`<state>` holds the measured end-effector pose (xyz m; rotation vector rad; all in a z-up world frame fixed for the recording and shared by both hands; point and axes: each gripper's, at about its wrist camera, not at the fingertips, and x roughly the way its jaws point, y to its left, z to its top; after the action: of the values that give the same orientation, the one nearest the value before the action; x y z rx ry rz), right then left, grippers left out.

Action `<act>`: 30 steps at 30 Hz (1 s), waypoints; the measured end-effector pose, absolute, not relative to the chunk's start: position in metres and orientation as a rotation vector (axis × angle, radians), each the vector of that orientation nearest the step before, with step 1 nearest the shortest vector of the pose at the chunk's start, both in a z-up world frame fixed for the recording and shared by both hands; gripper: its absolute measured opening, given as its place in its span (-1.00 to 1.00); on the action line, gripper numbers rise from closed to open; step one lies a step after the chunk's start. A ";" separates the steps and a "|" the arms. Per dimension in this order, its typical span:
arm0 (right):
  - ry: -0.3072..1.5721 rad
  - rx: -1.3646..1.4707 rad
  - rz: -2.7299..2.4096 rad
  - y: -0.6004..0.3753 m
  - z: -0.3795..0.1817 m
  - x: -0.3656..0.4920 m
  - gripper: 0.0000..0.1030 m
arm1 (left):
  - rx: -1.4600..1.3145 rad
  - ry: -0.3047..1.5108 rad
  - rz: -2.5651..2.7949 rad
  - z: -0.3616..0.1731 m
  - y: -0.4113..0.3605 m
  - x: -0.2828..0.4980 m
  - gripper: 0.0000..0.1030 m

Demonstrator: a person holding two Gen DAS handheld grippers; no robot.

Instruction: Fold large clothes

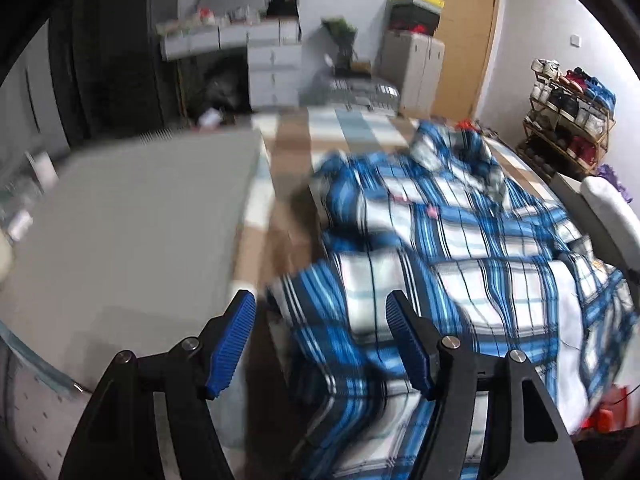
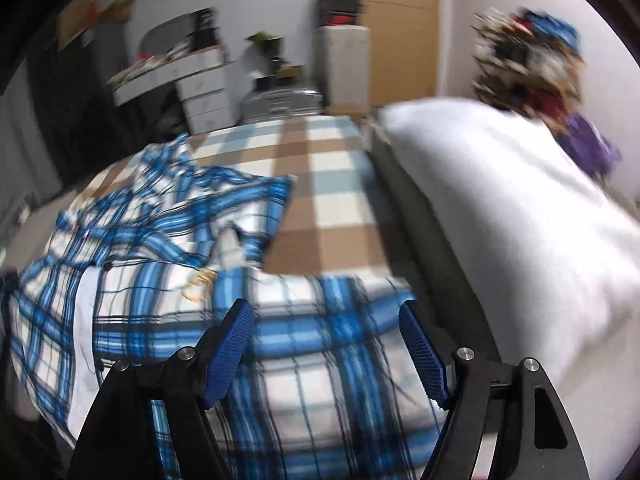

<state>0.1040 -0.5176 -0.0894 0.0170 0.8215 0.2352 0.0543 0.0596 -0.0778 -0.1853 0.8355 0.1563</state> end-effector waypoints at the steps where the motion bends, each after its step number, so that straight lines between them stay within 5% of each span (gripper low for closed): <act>1: 0.824 0.046 0.229 -0.523 -0.090 0.100 0.46 | -0.202 0.846 0.135 -0.081 0.058 0.056 0.23; 6: 0.827 0.090 0.218 -0.530 -0.093 0.092 0.46 | -0.407 0.871 0.105 -0.089 0.070 0.057 0.21; 7: 0.826 0.088 0.221 -0.529 -0.092 0.092 0.46 | -0.460 0.842 0.102 -0.087 0.074 0.054 -0.20; 8: 0.824 0.091 0.230 -0.532 -0.092 0.090 0.46 | -0.490 0.820 0.094 -0.085 0.075 0.049 -0.85; 9: 0.822 0.093 0.235 -0.532 -0.090 0.091 0.46 | -0.505 0.806 0.087 -0.083 0.076 0.047 -1.00; 14: 0.809 0.132 0.246 -0.543 -0.088 0.089 0.46 | -0.465 0.664 0.128 -0.057 0.078 0.026 -1.00; 30: 0.965 0.005 0.158 -0.525 -0.121 0.136 0.57 | -0.476 0.742 0.112 -0.075 0.083 0.029 -1.00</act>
<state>0.1356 -0.5252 -0.1211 0.0048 0.9655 0.1580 0.0292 0.0830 -0.0745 -0.4758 0.7420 0.1117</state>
